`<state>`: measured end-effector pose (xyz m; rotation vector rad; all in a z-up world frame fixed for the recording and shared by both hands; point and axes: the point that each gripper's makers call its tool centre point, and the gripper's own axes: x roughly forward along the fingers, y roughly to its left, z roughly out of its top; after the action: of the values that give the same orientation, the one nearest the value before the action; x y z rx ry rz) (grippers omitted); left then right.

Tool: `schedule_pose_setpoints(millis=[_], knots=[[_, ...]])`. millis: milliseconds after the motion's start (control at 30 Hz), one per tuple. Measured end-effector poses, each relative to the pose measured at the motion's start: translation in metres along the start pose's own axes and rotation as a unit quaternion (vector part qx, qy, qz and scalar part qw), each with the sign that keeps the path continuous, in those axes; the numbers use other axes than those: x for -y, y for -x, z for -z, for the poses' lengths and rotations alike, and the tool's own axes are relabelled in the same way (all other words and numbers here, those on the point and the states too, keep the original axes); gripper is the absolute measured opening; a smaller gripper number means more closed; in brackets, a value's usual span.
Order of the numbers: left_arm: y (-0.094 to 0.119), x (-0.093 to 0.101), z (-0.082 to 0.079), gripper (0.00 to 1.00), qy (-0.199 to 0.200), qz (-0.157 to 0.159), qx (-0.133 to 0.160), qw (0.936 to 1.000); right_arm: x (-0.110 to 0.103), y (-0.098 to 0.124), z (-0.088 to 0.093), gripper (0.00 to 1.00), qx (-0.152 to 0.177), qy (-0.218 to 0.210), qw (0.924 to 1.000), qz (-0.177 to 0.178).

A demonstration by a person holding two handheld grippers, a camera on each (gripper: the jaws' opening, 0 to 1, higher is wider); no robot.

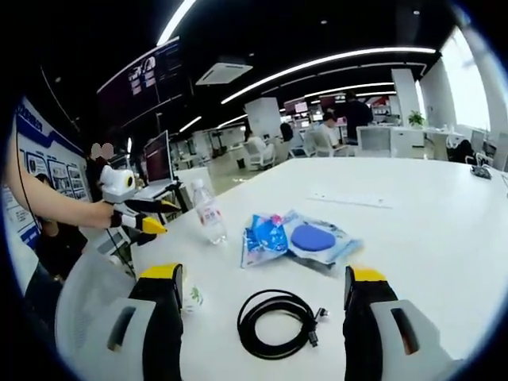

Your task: Arrange the tabletop items into an orderly group along one side of the table until the central work area is clear of visible clutter.

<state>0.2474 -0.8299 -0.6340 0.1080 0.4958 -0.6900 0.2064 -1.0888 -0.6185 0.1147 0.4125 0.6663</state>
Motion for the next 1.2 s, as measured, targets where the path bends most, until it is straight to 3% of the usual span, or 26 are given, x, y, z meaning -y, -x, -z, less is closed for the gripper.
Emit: schedule_pose_setpoints(millis=[233, 433, 533, 667, 967, 1067, 1200], knots=[[-0.015, 0.011, -0.004, 0.65, -0.032, 0.012, -0.01, 0.9994, -0.003, -0.008, 0.001, 0.8, -0.005, -0.009, 0.9999, -0.003], [-0.036, 0.009, -0.022, 0.61, -0.044, 0.006, -0.006, 0.999, -0.007, -0.023, -0.001, 0.75, 0.002, -0.044, 0.999, 0.002], [-0.047, 0.002, -0.026, 0.59, -0.058, -0.011, -0.019, 0.9981, -0.011, -0.033, 0.004, 0.73, -0.002, -0.056, 0.9984, 0.004], [-0.064, 0.003, -0.025, 0.57, -0.079, -0.006, -0.038, 0.9961, -0.016, -0.047, 0.014, 0.71, -0.012, -0.074, 0.9972, 0.006], [-0.097, -0.015, -0.034, 0.57, -0.104, -0.07, -0.065, 0.99, -0.02, -0.074, 0.028, 0.62, -0.026, -0.128, 0.9912, 0.023], [-0.11, -0.013, -0.042, 0.63, -0.087, -0.072, -0.047, 0.9925, -0.023, -0.083, 0.031, 0.61, -0.03, -0.129, 0.9909, 0.023], [-0.12, -0.021, -0.038, 0.61, -0.118, -0.095, -0.066, 0.9863, -0.028, -0.095, 0.035, 0.59, -0.035, -0.138, 0.9896, 0.022]])
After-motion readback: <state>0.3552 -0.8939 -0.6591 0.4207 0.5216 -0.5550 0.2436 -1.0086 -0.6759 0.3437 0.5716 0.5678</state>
